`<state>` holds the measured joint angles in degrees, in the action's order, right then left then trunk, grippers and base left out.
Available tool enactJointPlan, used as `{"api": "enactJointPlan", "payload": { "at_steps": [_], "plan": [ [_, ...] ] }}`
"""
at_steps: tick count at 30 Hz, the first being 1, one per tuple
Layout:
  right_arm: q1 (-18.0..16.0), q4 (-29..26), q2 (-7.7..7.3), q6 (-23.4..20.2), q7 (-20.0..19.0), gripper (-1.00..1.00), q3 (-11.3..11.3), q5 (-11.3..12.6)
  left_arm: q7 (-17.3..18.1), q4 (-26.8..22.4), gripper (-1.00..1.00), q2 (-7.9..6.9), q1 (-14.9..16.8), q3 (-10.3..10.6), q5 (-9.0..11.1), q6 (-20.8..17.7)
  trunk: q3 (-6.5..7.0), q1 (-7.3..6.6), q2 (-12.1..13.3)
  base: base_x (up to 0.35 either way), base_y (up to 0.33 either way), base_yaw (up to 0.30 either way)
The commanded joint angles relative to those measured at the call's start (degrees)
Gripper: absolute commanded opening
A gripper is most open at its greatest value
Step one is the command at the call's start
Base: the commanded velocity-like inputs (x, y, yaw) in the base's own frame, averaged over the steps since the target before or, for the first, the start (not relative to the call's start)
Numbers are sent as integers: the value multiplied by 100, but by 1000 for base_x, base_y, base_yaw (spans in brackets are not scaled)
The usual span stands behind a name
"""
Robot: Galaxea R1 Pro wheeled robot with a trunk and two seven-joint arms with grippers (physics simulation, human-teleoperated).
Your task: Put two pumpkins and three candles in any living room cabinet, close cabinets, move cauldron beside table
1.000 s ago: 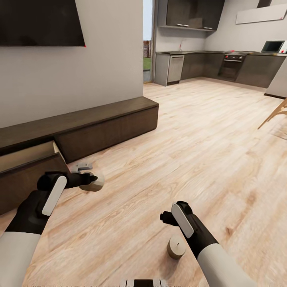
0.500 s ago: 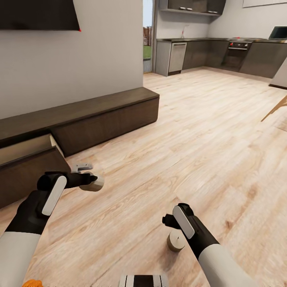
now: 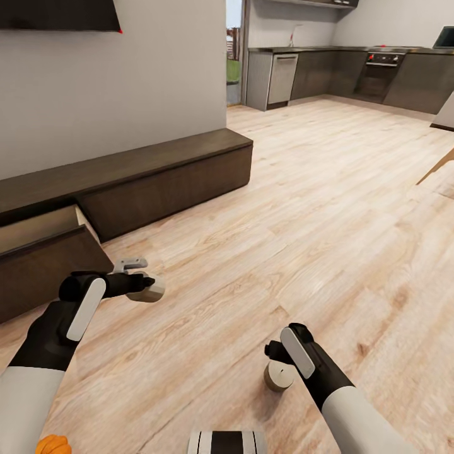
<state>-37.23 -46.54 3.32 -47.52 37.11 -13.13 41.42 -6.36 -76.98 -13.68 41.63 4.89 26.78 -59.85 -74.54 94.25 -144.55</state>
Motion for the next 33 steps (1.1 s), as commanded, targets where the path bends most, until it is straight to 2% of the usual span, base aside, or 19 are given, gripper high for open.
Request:
{"api": "enactJointPlan", "payload": {
  "at_steps": [1,12,17,20,23,26,29,33],
  "plan": [
    [-3,-6,-9,-2,60,100,-14,61,-59,-8,-100,-3,3,12,56,-15,-5,-1,-2,0,0,0],
    [-3,167,-58,153,51,100,-14,16,-59,-18,-100,29,3,12,56,-15,-5,-1,-2,0,0,0],
    [-10,415,-110,617,45,100,-28,11,-59,-25,-100,32,3,12,64,-15,-115,12,-9,0,0,0],
    [-11,474,-128,691,44,100,-34,12,-57,-112,-100,32,3,9,72,-15,-182,20,-13,0,0,0],
    [-12,513,-139,742,21,100,-40,12,-53,-440,-100,27,-48,7,200,-15,-248,27,-17,0,0,0],
    [-12,531,-145,768,-183,100,-52,9,-51,-743,-100,16,-223,18,594,-15,-315,35,-21,0,0,0],
    [-12,537,-149,780,-356,100,-61,2,-50,-847,-100,-2,-281,25,793,-15,-381,43,-25,0,0,0],
    [-12,539,-151,822,-443,100,-65,-1,-50,-942,-100,-18,-312,28,888,-15,-448,50,-29,0,0,0]
  ]
}}
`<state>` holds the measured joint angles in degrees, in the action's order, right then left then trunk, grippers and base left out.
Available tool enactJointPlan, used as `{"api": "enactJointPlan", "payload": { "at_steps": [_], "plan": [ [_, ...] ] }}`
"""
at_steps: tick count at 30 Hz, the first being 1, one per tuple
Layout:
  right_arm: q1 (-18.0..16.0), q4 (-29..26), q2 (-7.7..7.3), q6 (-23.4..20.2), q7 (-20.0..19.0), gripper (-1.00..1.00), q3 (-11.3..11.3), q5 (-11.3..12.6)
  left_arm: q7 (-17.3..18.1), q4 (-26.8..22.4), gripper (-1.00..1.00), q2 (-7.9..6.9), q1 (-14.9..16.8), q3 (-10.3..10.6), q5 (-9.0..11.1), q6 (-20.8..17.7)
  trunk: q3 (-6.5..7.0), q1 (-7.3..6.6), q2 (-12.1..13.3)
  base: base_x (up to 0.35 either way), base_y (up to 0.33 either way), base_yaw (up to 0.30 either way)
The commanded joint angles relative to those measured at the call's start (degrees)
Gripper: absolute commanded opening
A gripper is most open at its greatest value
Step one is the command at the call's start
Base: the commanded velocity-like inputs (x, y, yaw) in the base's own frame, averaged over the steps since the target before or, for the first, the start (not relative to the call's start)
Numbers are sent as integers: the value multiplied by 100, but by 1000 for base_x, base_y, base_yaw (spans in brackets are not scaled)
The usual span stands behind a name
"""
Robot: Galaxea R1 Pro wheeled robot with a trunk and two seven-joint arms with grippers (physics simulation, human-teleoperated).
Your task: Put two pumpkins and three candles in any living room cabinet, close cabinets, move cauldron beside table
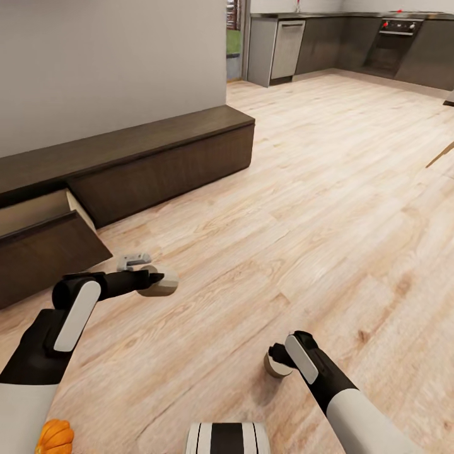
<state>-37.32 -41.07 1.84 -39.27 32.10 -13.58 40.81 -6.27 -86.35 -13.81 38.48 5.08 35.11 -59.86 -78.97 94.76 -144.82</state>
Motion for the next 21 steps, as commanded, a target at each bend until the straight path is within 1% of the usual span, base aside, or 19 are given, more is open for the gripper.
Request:
{"api": "enactJointPlan", "payload": {
  "at_steps": [1,6,10,18,21],
  "plan": [
    [-3,-7,-2,81,43,100,-22,61,-59,-27,-100,-6,-4,10,75,-14,-4,-1,-2,0,0,0],
    [-3,1,-5,266,22,100,-29,62,-60,-65,-100,-7,-13,10,102,-14,-4,-1,-2,0,0,0],
    [-3,2,-7,305,18,100,-30,59,-59,-90,-100,-1,-15,10,107,-14,-4,-1,-2,0,0,0],
    [-33,3,-8,328,16,100,-30,58,-59,-108,-100,-8,-15,11,110,-14,-182,20,-12,0,0,0],
    [-59,3,-8,331,16,100,-32,58,-59,-116,-100,-8,-16,11,110,-14,-182,20,-12,0,0,0]
  ]
}}
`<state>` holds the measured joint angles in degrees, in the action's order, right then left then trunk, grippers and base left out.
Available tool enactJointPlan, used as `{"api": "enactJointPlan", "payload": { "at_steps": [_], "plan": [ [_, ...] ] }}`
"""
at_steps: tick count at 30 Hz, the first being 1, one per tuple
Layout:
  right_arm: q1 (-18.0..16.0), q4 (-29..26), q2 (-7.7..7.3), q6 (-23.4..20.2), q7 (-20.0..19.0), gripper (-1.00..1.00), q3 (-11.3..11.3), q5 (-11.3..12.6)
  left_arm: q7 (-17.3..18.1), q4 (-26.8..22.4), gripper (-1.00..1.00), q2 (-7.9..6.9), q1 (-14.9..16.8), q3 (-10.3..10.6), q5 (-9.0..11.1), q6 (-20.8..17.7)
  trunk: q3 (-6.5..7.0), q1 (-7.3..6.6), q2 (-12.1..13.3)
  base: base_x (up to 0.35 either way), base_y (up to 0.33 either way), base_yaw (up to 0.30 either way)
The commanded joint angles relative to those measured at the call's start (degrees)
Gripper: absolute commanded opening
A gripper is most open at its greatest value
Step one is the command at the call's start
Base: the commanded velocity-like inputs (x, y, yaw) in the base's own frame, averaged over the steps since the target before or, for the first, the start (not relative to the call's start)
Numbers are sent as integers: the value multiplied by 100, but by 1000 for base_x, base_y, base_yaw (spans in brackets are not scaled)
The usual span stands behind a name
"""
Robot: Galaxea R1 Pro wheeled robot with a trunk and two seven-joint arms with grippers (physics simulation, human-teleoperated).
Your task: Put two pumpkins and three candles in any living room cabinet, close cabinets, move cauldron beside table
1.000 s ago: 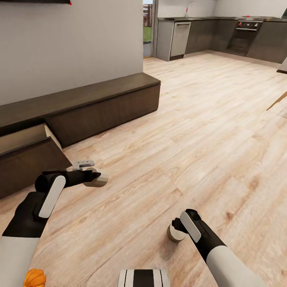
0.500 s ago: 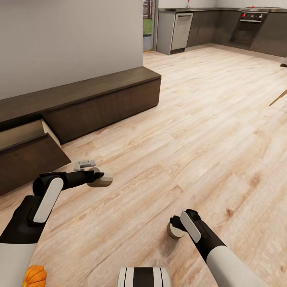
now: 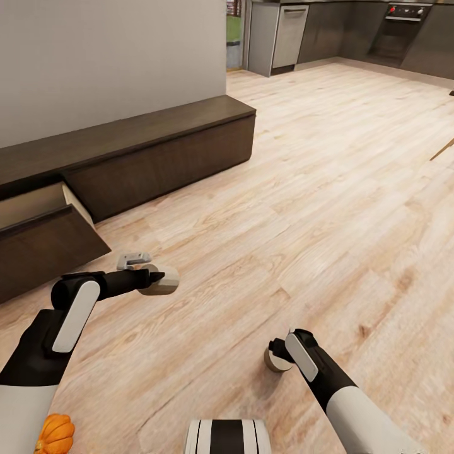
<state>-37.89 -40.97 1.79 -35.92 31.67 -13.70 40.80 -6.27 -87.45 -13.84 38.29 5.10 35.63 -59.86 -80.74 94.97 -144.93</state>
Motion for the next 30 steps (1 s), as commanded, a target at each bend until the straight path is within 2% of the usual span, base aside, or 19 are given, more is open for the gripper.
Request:
{"api": "enactJointPlan", "payload": {
  "at_steps": [1,10,17,23,30],
  "plan": [
    [-10,-8,-3,-2,59,100,-20,58,-60,-13,-100,-5,3,9,58,-14,-4,-1,-2,0,0,0],
    [-125,164,3,247,24,100,-36,53,-62,-33,-100,9,3,9,58,-14,-4,-1,-2,0,0,0],
    [-218,362,-2,339,-239,100,-47,34,-61,-35,-100,13,3,9,58,-14,-137,14,-10,0,0,0],
    [-234,471,4,392,-305,100,-38,-157,-59,-35,-100,13,3,9,58,-14,-137,14,-10,0,0,0],
    [-236,499,5,401,-321,100,-37,-199,-61,-35,-100,13,3,9,58,-14,-159,17,-11,0,0,0]
  ]
}}
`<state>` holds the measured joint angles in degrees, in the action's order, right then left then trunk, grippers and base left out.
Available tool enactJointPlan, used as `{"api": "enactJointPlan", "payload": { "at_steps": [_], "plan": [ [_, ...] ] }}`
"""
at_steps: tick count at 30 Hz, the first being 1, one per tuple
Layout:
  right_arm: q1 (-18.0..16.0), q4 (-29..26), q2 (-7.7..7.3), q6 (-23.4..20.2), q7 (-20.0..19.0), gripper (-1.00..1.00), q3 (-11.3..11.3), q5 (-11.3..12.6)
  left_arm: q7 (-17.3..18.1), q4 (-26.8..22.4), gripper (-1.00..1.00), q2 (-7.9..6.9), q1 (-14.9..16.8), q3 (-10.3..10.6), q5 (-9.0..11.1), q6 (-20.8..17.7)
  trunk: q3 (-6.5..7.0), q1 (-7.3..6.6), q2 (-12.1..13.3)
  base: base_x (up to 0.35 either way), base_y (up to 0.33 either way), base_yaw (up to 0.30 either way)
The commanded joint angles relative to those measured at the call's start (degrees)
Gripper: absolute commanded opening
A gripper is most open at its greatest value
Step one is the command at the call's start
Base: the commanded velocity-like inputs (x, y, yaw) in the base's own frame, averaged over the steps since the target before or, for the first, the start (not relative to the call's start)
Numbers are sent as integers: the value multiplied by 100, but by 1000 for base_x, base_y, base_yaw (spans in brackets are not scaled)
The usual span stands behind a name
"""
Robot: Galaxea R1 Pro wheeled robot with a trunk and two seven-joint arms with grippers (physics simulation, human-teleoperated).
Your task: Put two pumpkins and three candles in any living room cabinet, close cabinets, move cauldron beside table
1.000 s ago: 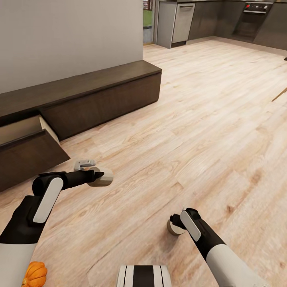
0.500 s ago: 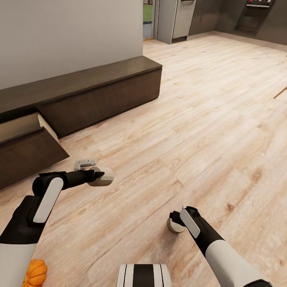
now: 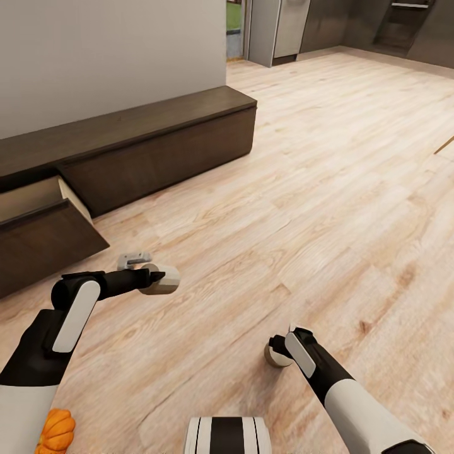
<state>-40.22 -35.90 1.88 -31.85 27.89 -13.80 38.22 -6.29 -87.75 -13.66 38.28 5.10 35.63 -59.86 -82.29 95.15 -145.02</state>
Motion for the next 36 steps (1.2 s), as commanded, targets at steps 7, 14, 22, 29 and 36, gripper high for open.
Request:
{"api": "enactJointPlan", "payload": {
  "at_steps": [7,14,22,29,36],
  "plan": [
    [-3,-5,4,-6,53,100,-26,55,-57,-5,-100,-5,4,9,58,-14,-71,6,-6,0,0,0],
    [-3,-5,10,-6,51,100,-26,54,-57,-5,-100,-5,4,9,58,-14,-71,6,-6,0,0,0],
    [-3,-5,35,-6,50,100,-33,59,-57,-5,-100,-3,4,9,58,-14,-71,6,-6,0,0,0],
    [-3,-5,29,-6,11,100,-35,63,-57,-5,-100,-3,4,9,58,-14,-71,6,-6,0,0,0],
    [-3,-4,0,-11,-315,100,-28,55,-58,-5,-100,2,4,9,58,-14,-71,6,-6,0,0,0]
  ]
}}
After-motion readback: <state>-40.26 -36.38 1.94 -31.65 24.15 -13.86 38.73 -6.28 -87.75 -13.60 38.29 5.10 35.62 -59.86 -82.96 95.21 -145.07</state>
